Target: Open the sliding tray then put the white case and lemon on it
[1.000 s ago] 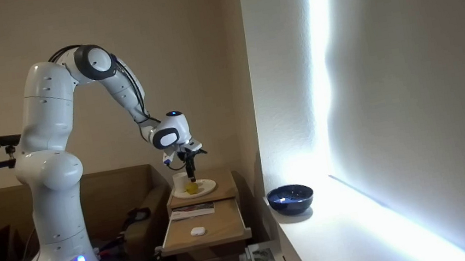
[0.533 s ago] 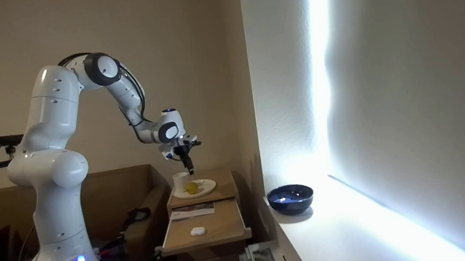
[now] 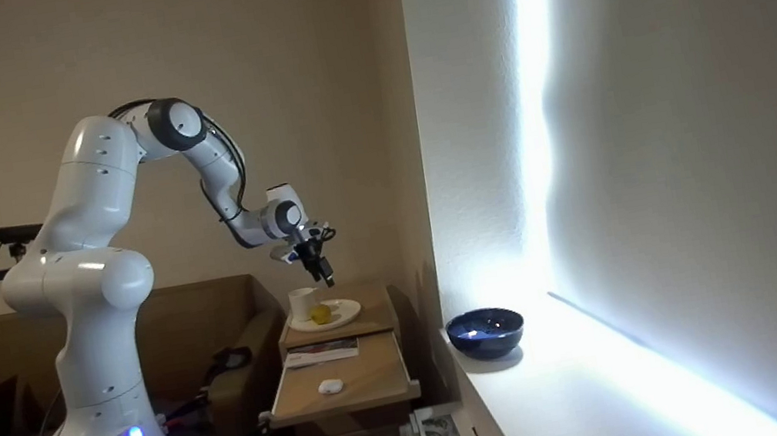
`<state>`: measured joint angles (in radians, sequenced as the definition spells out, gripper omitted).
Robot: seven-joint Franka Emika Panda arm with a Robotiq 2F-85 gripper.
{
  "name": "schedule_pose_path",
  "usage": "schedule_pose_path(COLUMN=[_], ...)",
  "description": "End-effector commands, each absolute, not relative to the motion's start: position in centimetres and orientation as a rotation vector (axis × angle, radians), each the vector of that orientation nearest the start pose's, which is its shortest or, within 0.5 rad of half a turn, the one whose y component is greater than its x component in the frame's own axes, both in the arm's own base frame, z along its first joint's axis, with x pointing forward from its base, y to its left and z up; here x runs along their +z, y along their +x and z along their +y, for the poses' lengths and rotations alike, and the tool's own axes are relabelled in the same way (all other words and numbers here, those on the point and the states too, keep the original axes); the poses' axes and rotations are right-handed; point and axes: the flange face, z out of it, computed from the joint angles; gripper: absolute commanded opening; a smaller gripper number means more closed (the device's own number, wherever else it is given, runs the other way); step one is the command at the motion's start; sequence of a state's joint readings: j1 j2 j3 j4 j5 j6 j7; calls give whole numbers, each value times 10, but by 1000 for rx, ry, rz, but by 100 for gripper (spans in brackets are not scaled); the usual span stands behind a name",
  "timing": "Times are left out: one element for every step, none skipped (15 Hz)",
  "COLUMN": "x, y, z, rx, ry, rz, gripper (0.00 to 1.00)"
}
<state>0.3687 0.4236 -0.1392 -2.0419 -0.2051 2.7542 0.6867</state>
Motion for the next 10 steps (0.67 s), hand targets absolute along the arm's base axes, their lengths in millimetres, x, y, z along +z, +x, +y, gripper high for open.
schedule_pose_path(x=[254,254,252,250,247,241,236,230,240,235], y=[611,613,615,618,620,621,622,623,614,616], z=[164,170,175,180,183,187,190,190,188,190], rx=[-507,-509,-512,-494,-470,-429,-398,-371,-420,-398], ry=[-3019,-2986,-2961,-2964,-2960,-2979,-3005,-3056,-3010,-3026], rz=[286,245,205,159,110,54,2,-32,40,21], gripper=[100,100,100,100,100,100,100,100,100,100])
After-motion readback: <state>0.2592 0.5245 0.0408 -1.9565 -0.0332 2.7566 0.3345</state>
